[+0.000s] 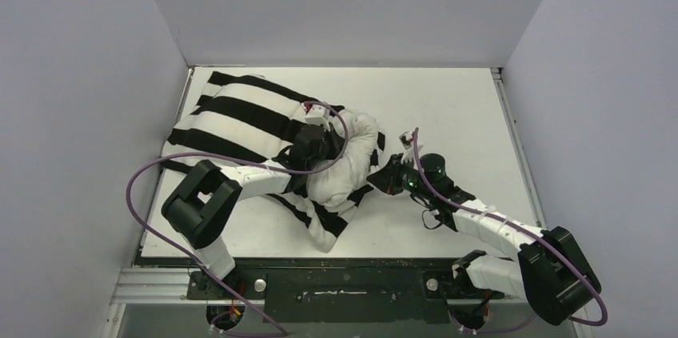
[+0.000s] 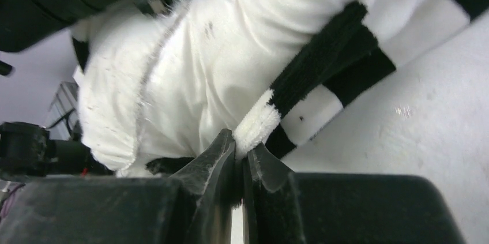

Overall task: Put the pillow into the pillowcase
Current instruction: Stuff the pillow into the pillowcase.

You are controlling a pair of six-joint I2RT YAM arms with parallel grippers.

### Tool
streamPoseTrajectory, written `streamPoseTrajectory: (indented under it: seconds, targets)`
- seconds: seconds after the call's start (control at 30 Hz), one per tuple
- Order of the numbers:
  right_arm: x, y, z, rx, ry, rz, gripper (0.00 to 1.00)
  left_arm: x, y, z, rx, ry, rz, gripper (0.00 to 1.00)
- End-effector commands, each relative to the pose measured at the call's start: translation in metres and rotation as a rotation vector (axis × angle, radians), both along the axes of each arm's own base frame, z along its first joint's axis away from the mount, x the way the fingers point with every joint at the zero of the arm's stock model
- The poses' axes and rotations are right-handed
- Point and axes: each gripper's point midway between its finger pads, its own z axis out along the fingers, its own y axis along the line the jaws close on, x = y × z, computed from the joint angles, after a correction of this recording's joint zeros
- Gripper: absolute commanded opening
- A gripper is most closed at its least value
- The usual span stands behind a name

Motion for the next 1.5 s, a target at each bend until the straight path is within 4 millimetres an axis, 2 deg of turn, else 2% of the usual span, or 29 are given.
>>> streamPoseTrajectory:
  seconds: [0.0, 0.07, 0.13, 0.23, 0.33, 0.4, 0.5, 0.63, 0.83, 1.07, 1.2, 1.27, 1.37, 1.47]
  targets:
    - [-0.007, 0.002, 0.026, 0.104, -0.093, -0.007, 0.14, -0.045, 0.071, -0.123, 0.231, 0.319, 0.062, 0.00]
    - [0.006, -0.012, 0.026, 0.095, -0.068, -0.097, 0.22, -0.052, 0.069, -0.129, 0.204, 0.329, 0.045, 0.00]
    - [0.022, -0.030, 0.037, 0.110, -0.062, -0.190, 0.25, -0.057, 0.067, -0.136, 0.183, 0.340, 0.032, 0.00]
    - [0.045, -0.062, 0.048, 0.086, -0.060, -0.333, 0.37, -0.059, 0.066, -0.140, 0.174, 0.337, 0.011, 0.00]
    - [0.064, -0.087, 0.049, 0.051, -0.078, -0.431, 0.40, -0.059, 0.064, -0.139, 0.177, 0.323, -0.002, 0.00]
    - [0.077, -0.094, 0.045, 0.053, -0.070, -0.439, 0.42, -0.059, 0.062, -0.139, 0.171, 0.322, -0.009, 0.00]
    - [0.091, -0.090, 0.034, 0.080, -0.028, -0.382, 0.46, -0.060, 0.062, -0.141, 0.168, 0.328, -0.016, 0.00]
    - [0.100, -0.067, 0.024, 0.145, 0.007, -0.254, 0.46, -0.061, 0.061, -0.141, 0.160, 0.323, -0.018, 0.00]
    - [0.114, -0.047, 0.010, 0.173, 0.053, -0.179, 0.46, -0.061, 0.059, -0.140, 0.151, 0.314, -0.025, 0.00]
    - [0.139, -0.039, -0.021, 0.088, 0.117, -0.233, 0.45, -0.060, 0.059, -0.137, 0.157, 0.303, -0.033, 0.00]
    - [0.152, -0.046, -0.035, 0.088, 0.154, -0.288, 0.45, -0.061, 0.061, -0.134, 0.158, 0.291, -0.036, 0.00]
    - [0.157, -0.053, -0.036, 0.100, 0.158, -0.330, 0.46, -0.060, 0.056, -0.129, 0.148, 0.278, -0.060, 0.00]
    - [0.159, -0.053, -0.024, 0.143, 0.129, -0.326, 0.47, -0.061, 0.032, -0.112, 0.094, 0.290, -0.171, 0.00]
    - [0.152, -0.046, -0.020, 0.177, 0.134, -0.284, 0.46, -0.055, 0.004, -0.073, 0.064, 0.252, -0.262, 0.16]
